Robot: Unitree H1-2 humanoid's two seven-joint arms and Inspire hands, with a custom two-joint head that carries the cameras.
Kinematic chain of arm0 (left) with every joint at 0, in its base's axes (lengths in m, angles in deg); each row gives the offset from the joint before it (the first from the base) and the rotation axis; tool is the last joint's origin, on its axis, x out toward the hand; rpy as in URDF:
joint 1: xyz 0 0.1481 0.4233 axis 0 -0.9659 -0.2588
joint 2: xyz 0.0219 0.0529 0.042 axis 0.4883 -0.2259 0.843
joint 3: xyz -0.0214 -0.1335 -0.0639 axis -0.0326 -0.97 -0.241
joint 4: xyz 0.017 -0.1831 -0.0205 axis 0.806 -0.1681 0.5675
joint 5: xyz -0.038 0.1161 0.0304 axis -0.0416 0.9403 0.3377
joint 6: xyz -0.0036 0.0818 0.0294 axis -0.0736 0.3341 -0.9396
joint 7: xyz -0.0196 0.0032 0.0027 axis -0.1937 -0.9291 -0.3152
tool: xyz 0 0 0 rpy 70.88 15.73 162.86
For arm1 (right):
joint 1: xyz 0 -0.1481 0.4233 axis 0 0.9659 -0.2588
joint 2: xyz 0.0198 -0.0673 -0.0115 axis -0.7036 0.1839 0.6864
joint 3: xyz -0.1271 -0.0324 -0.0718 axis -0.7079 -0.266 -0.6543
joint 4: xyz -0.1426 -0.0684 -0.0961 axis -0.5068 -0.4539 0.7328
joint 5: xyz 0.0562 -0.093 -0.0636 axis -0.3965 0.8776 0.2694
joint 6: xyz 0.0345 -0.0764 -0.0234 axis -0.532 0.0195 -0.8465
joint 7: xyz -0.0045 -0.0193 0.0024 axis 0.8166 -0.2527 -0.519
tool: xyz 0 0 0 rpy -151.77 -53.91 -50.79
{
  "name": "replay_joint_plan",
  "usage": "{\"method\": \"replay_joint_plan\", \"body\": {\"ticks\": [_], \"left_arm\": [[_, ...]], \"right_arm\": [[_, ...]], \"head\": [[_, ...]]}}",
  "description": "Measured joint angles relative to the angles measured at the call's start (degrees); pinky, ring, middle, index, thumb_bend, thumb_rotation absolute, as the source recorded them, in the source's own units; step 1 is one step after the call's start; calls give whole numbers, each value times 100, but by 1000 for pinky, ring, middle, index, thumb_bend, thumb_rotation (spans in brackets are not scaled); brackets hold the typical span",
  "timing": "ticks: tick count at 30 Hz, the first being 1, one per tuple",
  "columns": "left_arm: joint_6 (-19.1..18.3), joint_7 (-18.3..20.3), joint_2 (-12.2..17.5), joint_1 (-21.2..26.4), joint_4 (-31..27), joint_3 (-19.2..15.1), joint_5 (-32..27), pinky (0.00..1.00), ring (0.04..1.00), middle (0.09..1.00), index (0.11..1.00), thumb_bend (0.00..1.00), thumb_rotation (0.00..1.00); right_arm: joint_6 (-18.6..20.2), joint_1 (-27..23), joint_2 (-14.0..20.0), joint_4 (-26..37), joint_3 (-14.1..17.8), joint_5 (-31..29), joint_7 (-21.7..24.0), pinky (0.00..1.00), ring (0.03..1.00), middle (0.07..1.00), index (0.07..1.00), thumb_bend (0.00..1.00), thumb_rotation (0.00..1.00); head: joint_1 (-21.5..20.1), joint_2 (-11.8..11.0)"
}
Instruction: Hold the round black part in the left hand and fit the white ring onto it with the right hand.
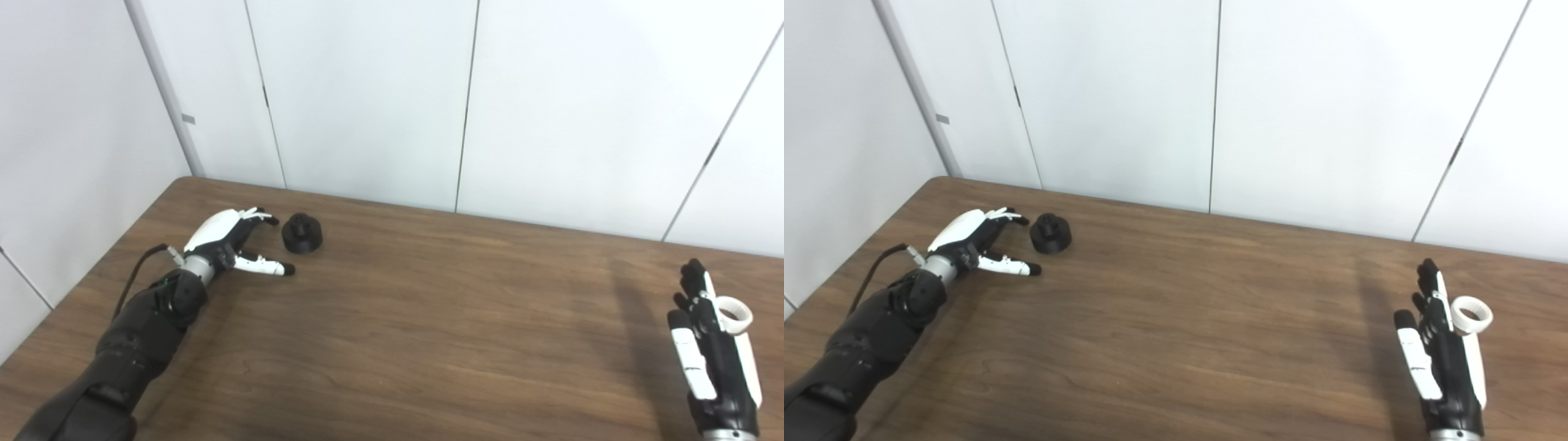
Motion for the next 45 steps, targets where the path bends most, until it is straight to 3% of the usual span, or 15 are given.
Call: {"method": "replay_joint_plan", "body": {"ticks": [20, 25, 42, 45], "left_arm": [[138, -234, -151, 488, 659, 301, -26, 1000, 993, 952, 804, 1000, 378], [140, -282, -218, 556, 767, 351, -39, 1000, 991, 948, 797, 1000, 360], [145, -259, -291, 664, 796, 489, -56, 1000, 995, 945, 786, 998, 318], [149, -259, -292, 668, 796, 498, -57, 1000, 995, 944, 782, 1000, 328]], "right_arm": [[418, 316, 21, 445, 5, 39, 32, 948, 995, 990, 996, 387, 857], [444, 327, 19, 465, 2, 95, 25, 977, 999, 990, 995, 384, 856], [418, 326, 14, 457, -17, 87, 32, 932, 998, 1000, 1000, 384, 880], [417, 326, 14, 457, -17, 88, 30, 965, 1000, 995, 1000, 377, 874]], "head": [[-105, 211], [-132, 237], [-246, 255], [-246, 281]]}}
